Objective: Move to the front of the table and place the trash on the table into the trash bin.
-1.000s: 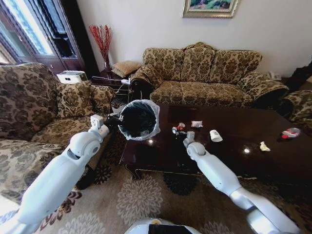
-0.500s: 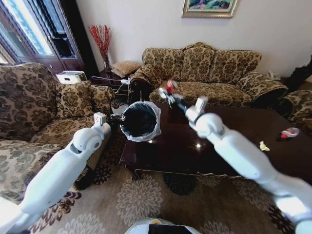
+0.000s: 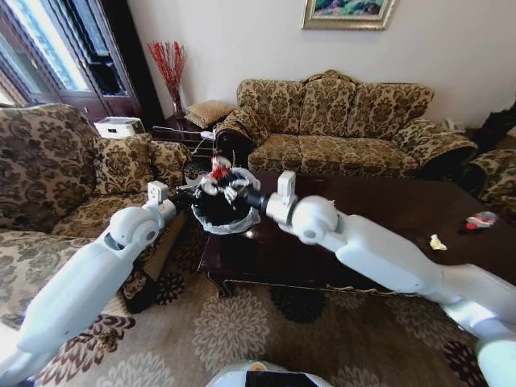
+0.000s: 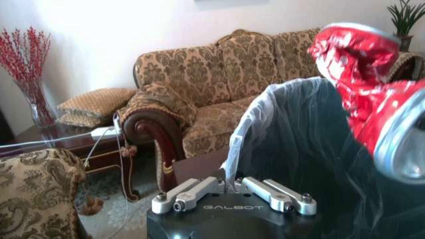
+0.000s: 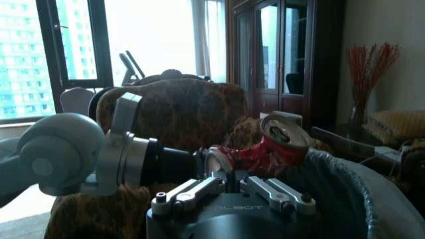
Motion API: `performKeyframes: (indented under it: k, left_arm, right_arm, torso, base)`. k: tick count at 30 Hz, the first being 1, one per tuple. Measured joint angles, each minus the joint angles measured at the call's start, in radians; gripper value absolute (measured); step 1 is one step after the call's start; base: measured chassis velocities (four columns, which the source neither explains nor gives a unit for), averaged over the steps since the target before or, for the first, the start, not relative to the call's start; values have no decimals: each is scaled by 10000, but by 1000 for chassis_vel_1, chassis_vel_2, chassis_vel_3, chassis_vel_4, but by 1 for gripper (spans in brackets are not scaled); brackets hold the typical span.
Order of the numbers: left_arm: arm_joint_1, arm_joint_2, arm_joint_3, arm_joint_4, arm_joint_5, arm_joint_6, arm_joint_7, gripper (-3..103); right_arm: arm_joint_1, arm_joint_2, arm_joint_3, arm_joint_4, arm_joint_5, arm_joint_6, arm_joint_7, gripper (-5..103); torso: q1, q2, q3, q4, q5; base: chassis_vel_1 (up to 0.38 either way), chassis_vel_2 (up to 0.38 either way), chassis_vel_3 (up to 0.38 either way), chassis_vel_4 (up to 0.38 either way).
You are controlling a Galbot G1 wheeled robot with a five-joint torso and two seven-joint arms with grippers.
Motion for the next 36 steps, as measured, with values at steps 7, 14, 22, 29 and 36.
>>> performKeyframes:
  k: [7,14,22,29,36]
  left_arm:
    - [-42,-116,42,38,42,-16,-44,2]
    - [-83,-181,57,50,50,-24,-49,2]
    - [203,-219,-92,18,102,-226,-173,2]
    - [249,-265,-175,-8,138,-359,-233,2]
    - [909,-292,-513,-399,300,-394,-543,2]
  right_arm:
    - [-128,99,24,-83,-228,-19,26,33]
    - [-280,149,358,-157,-348,266,317,54]
    - [-1999,-654,3189,-327,-854,431,1226,87]
    - [-5287,-2059,5989,-629,-2255,760,1249,100]
    - [-7926,-2084,7641,-1150,-3785,1016,1431,100]
  torso:
    - [0,0,0,1,0]
    - [0,0,0,3,0]
    - [0,0,-1,3,1]
    - [0,0,0,-5,5]
    - [-2,0,-1,14,3]
  base:
    - [0,0,0,0]
    - [0,0,0,0]
    - [0,0,0,0]
    - [0,0,0,0]
    - [0,0,0,0]
